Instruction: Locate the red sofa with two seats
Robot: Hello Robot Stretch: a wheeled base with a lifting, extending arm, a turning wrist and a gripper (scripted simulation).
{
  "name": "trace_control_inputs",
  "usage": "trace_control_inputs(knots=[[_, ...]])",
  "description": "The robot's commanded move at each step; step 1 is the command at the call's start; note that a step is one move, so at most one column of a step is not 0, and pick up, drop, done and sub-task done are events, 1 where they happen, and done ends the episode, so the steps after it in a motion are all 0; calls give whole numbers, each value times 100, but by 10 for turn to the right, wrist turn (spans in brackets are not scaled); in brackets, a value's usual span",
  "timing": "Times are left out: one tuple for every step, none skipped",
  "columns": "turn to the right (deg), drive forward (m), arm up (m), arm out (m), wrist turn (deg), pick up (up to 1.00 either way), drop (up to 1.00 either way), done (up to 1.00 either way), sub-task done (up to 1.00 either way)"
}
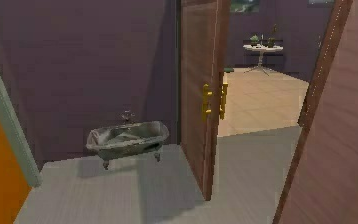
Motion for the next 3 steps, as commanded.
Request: trace_control_inputs(knots=[[-90,0,0,0,0,0,0,0,0],[0,5,0,0,0,0,0,0,0],[-30,0,0,0,0,0,0,0,0]])
